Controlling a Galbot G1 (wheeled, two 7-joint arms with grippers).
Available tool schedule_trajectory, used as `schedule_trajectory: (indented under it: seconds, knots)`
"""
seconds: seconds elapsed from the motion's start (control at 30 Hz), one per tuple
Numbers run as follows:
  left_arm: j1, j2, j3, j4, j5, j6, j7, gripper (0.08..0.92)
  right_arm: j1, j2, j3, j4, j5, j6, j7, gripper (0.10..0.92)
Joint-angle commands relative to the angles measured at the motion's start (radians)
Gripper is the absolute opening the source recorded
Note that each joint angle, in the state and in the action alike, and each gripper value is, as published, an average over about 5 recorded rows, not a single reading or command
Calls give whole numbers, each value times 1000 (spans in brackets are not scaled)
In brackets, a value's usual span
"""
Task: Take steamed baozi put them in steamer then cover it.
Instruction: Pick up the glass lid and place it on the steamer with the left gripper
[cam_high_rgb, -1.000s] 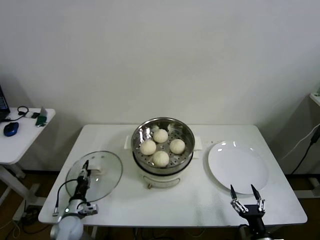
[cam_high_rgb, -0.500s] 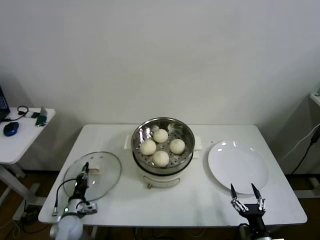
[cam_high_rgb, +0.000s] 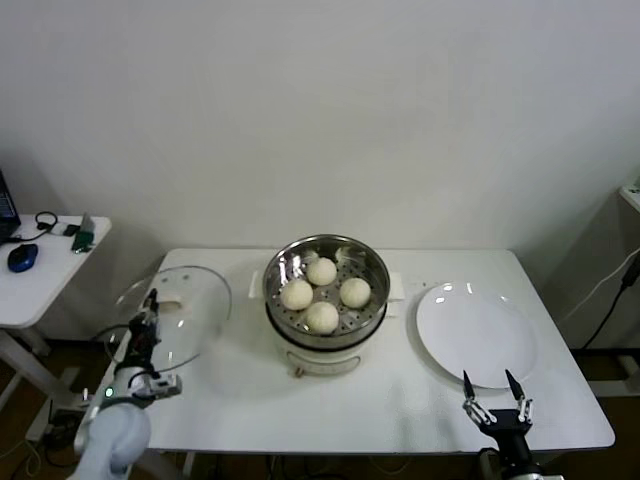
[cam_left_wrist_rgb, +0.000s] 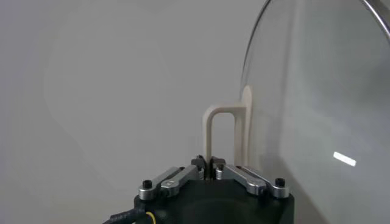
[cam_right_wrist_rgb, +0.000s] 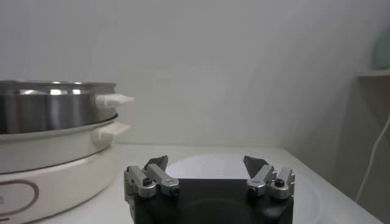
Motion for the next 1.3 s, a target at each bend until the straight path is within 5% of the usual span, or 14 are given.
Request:
schedule_trajectory:
  seconds: [0.03,0.2,0.63,1.03,1.3]
  knots:
    - [-61,220,185,-367,-210,402,224,143,4,7,-7,0,-86,-5,36,823]
    - [-186,189,384,-392,-119,505,283,143,18,17,-25,0,-95,2,39,823]
    - [-435,-52,716,-301,196,611,488,143,71,24,-39,-54,-93,22,44,823]
    - [-433,-316,808,-143,373,575,466,143,88,7,-36,-86,-85,35,48,823]
    - [-431,-347,813,-41,386,539,402,143,78,-3,-27,-89,-69,47,48,823]
